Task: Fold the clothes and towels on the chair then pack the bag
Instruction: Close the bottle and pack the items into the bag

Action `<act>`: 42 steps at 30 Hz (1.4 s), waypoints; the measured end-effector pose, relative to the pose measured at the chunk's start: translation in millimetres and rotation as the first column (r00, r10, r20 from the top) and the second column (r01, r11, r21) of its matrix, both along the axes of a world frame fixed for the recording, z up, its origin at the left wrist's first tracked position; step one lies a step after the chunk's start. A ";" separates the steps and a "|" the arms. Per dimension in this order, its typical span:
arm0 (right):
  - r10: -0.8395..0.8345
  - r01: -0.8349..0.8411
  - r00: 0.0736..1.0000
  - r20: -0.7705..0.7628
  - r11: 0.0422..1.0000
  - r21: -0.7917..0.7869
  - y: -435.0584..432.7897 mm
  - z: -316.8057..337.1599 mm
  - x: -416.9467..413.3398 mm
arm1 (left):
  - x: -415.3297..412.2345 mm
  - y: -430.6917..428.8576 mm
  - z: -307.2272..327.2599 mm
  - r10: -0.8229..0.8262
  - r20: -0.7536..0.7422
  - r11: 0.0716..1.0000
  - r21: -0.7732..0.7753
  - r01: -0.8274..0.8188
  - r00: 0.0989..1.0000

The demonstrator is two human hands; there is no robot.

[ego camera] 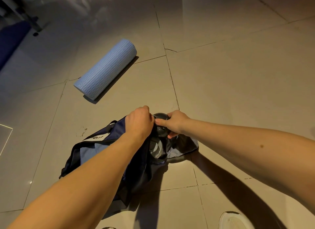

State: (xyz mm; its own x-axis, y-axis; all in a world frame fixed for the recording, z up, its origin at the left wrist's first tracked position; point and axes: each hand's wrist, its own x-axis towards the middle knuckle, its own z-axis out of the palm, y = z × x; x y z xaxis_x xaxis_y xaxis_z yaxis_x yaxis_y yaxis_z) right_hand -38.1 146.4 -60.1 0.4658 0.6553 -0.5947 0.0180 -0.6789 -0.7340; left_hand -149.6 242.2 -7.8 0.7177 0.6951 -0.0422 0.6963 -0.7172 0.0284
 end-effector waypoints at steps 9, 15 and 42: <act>0.006 0.021 0.960 -0.279 0.995 0.096 8.2 13.2 -6.6 | -2.9 11.4 0.3 0.072 0.032 0.996 -0.045 -0.070 0.997; 0.034 -0.045 0.997 0.062 0.981 0.190 3.4 -2.3 -25.8 | -4.9 10.2 1.0 0.042 0.053 0.997 -0.072 -0.038 0.998; 0.167 -0.276 0.850 0.500 0.949 0.153 -30.8 60.0 -69.7 | -185.7 46.3 57.0 -0.338 -0.384 0.911 -0.363 0.196 0.859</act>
State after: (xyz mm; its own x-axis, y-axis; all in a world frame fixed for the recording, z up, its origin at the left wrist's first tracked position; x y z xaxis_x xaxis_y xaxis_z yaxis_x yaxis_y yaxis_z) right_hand -107.9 115.6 -0.1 0.4823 0.8586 -0.1738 0.5324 -0.4449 -0.7201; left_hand -335.3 288.6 49.1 0.7330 0.3807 -0.5637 0.4713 -0.8818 0.0174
